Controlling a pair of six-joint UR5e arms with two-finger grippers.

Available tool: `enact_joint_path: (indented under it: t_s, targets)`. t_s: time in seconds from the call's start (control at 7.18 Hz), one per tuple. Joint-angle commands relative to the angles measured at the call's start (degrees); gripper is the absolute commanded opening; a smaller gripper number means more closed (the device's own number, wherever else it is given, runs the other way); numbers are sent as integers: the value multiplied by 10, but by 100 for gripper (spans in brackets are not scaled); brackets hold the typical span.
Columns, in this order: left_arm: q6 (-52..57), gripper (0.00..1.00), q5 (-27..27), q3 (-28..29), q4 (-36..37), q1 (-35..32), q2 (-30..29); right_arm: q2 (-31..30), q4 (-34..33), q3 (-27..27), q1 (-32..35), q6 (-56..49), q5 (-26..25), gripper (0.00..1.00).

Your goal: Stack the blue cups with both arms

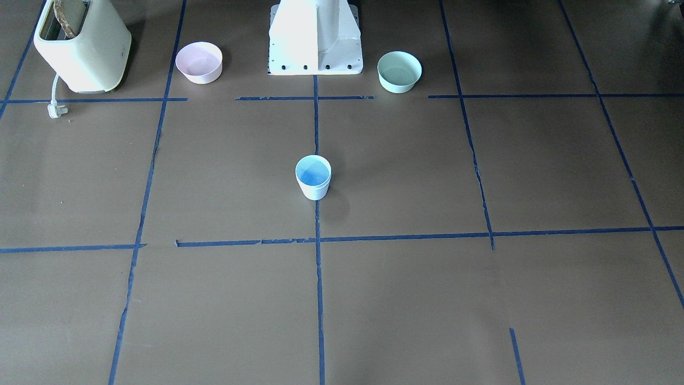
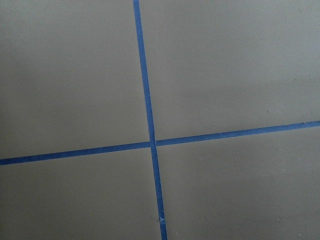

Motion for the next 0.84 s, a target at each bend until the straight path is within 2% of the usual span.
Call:
enact_joint_path:
  t_s: [0.0,0.14,0.28,0.7]
  targets:
    - [8,100,0,-13,6,5,22,3,1,-10,1,-3,0,100]
    - [19,100,-3,-48,2,6,68,1,1,-12,0,-2,-1,100]
    - [19,100,-6,-43,-27,6,85,4,1,-13,1,-3,2,100]
    - [14,100,-5,-49,-30,2,109,2,0,1,12,4,-2,100]
